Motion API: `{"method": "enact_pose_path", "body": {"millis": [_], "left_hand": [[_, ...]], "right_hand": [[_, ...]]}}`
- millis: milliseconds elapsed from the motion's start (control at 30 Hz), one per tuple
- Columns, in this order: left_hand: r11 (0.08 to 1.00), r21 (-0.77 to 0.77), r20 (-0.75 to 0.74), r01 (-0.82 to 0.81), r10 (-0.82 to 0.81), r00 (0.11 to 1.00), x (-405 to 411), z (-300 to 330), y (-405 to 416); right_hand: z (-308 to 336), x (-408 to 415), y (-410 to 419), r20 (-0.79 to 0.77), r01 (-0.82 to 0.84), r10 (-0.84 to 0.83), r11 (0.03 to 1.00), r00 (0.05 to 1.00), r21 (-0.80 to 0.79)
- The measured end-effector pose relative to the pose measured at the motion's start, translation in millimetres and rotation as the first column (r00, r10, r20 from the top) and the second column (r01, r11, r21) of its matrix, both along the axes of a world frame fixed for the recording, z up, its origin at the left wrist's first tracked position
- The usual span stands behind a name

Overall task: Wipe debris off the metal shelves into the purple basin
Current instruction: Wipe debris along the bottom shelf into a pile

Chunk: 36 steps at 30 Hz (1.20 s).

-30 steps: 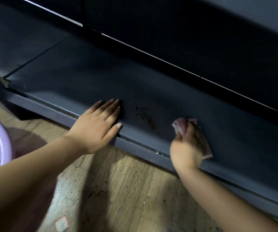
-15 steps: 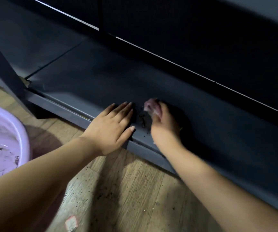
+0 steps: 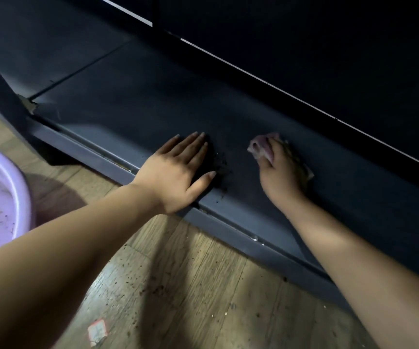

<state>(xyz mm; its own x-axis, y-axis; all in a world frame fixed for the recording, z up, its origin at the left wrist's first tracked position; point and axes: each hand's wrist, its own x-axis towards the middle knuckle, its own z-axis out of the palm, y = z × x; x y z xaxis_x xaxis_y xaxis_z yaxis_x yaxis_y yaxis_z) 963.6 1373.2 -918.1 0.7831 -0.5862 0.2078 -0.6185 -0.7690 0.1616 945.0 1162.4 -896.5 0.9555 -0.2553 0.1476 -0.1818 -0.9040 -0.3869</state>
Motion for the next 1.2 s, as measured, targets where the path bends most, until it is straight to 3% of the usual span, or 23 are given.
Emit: {"method": "enact_pose_path", "body": {"millis": [67, 133, 200, 267, 333, 433, 533, 667, 867, 1033, 1200], "left_hand": [[1.0, -0.01, 0.013, 0.008, -0.008, 1.0, 0.6, 0.4, 0.7], [1.0, -0.018, 0.036, 0.013, -0.013, 0.999, 0.9, -0.1, 0.6], [0.999, -0.028, 0.05, 0.021, -0.02, 0.999, 1.0, -1.6, 0.1], [0.999, -0.034, 0.053, 0.028, -0.026, 0.998, 1.3, -2.0, 0.4], [0.999, -0.036, 0.056, 0.028, -0.026, 0.998, 1.3, -1.7, 0.6], [0.999, -0.029, 0.072, 0.014, -0.012, 0.997, 1.9, -1.4, 1.6], [1.0, -0.016, 0.077, -0.012, 0.013, 0.997, 7.2, -0.9, 10.9], [0.999, 0.026, 0.087, -0.018, 0.016, 0.996, 13.5, -0.1, 25.8], [1.0, 0.01, 0.082, -0.024, 0.023, 0.996, 12.3, -1.1, 25.4], [1.0, -0.003, 0.082, -0.019, 0.019, 0.996, 12.9, -1.8, 25.2], [1.0, -0.008, 0.105, -0.019, 0.02, 0.994, 14.4, -2.4, 25.7]], "right_hand": [[-1.5, 8.0, 21.8, 0.04, -0.139, 0.138, 0.99, 0.99, 0.029], [-3.1, 11.6, 42.1, 0.067, -0.258, 0.25, 0.95, 0.966, 0.173], [-2.3, 12.2, 54.0, 0.088, -0.301, 0.288, 0.895, 0.953, 0.33], [6.2, 15.6, 52.0, 0.062, -0.242, 0.239, 0.87, 0.969, 0.429], [9.6, 21.0, 29.4, 0.051, -0.148, 0.139, 0.896, 0.989, 0.42], [5.0, 34.7, -27.0, 0.061, 0.058, -0.071, 0.979, 0.996, 0.194], [-0.2, 49.9, -75.8, -0.071, 0.253, -0.247, 0.963, 0.966, 0.089], [-3.0, 76.7, -104.3, -0.215, 0.414, -0.381, 0.9, 0.899, 0.137], [4.9, 106.9, -87.0, -0.168, 0.335, -0.301, 0.911, 0.939, 0.242], [6.3, 118.0, -77.0, -0.131, 0.294, -0.276, 0.944, 0.952, 0.148], [8.9, 137.4, -57.6, -0.173, 0.181, -0.125, 0.916, 0.977, 0.357]]}}
